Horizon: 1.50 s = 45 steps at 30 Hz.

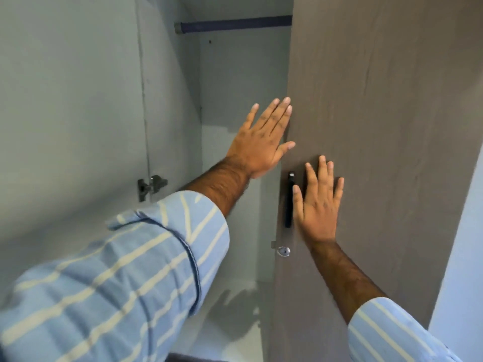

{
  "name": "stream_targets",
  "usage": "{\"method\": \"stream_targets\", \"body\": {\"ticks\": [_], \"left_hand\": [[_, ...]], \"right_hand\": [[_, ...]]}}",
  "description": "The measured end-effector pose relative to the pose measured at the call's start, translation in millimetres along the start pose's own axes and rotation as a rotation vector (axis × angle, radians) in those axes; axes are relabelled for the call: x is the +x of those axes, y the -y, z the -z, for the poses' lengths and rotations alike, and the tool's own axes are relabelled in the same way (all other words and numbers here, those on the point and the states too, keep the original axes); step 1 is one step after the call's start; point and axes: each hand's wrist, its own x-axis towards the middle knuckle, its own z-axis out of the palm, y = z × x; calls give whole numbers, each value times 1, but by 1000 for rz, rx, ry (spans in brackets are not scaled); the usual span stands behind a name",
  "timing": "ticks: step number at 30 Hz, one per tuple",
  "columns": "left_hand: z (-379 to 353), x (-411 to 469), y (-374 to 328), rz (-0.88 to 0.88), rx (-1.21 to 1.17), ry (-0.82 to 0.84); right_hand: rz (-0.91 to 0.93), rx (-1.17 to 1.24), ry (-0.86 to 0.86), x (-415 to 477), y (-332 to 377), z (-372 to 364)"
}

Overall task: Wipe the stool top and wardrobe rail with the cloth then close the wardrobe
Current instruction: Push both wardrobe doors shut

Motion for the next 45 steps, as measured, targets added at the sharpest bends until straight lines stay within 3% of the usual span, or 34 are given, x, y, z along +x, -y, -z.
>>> {"method": "stream_targets", "body": {"ticks": [4,8,13,18,22,26,32,38,45], "left_hand": [[42,-66,21,236,-83,-41],[116,-141,55,540,-145,-243],[203,-256,101,681,-39,-446],[228,-314,135,952,-23,-415],[224,-334,152,1150,-248,-286],[217,-339,151,1155,-350,-237],[212,-333,125,1082,-352,-311],[197,-308,58,819,-392,-405],[165,-258,3,464,-553,-321]], "right_hand": [[237,30,84,6,57,17],[454,113,78,23,146,37],[730,274,-49,37,296,74],[949,287,-99,42,416,98],[1158,92,1,37,474,97],[1196,-64,8,40,474,91],[1140,-11,-111,37,449,103],[1008,147,-235,34,368,117],[830,-42,-133,40,249,127]]}}
